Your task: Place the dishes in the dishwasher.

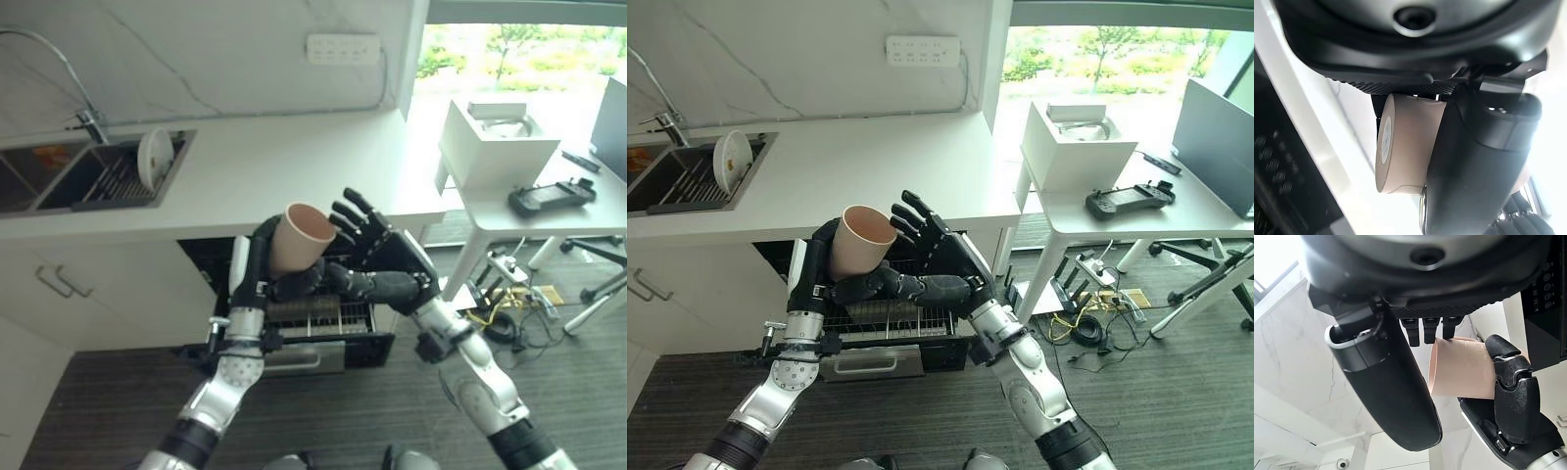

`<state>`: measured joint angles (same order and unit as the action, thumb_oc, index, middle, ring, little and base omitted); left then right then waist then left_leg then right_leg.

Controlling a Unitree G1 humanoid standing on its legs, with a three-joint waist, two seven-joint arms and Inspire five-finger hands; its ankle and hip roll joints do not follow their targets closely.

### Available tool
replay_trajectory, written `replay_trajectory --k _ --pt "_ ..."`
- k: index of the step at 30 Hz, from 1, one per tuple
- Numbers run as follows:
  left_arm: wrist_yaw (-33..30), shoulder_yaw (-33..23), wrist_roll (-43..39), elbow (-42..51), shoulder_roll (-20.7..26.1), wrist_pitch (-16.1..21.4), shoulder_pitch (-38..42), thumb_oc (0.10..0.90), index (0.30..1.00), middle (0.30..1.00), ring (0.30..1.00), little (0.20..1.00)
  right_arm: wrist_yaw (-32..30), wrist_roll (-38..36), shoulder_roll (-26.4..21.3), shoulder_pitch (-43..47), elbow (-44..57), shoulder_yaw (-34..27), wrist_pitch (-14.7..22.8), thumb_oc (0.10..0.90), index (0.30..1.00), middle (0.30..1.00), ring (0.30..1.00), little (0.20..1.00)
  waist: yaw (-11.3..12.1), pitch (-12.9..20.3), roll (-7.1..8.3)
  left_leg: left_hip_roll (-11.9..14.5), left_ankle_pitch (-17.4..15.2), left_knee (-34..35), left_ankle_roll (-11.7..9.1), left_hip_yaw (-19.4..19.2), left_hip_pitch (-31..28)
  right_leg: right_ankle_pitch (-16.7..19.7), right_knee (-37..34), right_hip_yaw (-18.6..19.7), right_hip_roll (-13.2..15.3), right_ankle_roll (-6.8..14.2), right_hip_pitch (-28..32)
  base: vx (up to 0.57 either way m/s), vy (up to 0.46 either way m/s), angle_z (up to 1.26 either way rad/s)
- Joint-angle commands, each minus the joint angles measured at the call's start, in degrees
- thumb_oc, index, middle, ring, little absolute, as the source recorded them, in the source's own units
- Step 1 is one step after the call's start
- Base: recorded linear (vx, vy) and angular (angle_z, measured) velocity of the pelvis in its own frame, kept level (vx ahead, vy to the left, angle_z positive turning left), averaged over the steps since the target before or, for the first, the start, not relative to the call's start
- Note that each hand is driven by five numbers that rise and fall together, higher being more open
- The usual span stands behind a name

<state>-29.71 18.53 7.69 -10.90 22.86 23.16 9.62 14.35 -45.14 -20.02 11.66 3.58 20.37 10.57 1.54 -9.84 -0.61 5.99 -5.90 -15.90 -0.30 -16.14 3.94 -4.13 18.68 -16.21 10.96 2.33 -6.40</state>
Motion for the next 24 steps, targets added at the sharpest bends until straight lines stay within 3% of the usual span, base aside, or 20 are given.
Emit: replay_trajectory --k 1,12,17,24 --pt "-4.57 1.49 2.85 3.93 -0.25 8.54 8.61 0.4 0.3 0.3 0.3 0.3 -1.85 -0.67 3.79 5.87 2.75 -2.18 4.19 0.8 0.9 0.9 0.9 0.9 0.08 1.83 1.35 4.42 -4.59 -1.29 -4.06 3.43 -3.7 -4.1 -1.49 1.15 3.82 6.44 4.64 0.02 -0.013 0.15" --pt "-7.77 3.12 3.78 1.83 -1.74 10.49 9.08 0.4 0.3 0.3 0.3 0.3 -5.54 -1.82 5.37 12.27 0.44 0.18 1.76 0.8 0.9 0.9 0.9 0.9 2.39 1.77 1.65 3.83 -4.58 -1.29 -4.14 5.25 -3.58 -4.13 -1.49 0.13 4.24 6.27 5.53 0.02 -0.001 0.11" --pt "-10.69 3.86 4.8 1.19 -2.33 9.64 9.51 0.4 0.3 0.3 0.3 0.3 -7.29 -4.13 6.49 13.54 -0.41 0.78 1.2 0.8 0.9 0.9 0.9 0.9 2.83 1.53 1.62 3.4 -4.66 -1.29 -3.96 5.86 -3.51 -3.99 -1.49 0.1 4.43 6.41 5.63 0.02 0.009 0.08" --pt "-11.93 4.67 5.67 1.3 -2.95 9.86 9.61 0.4 0.3 0.3 0.3 0.3 -7.84 -4.02 8.18 15.26 -2.72 2.88 -2.92 0.8 0.9 0.9 0.9 0.9 3.44 1.12 1.49 3.17 -4.68 -1.29 -3.92 6.24 -3.65 -3.91 -1.49 -0.18 4.7 6.42 5.95 0.0 0.0 0.0"
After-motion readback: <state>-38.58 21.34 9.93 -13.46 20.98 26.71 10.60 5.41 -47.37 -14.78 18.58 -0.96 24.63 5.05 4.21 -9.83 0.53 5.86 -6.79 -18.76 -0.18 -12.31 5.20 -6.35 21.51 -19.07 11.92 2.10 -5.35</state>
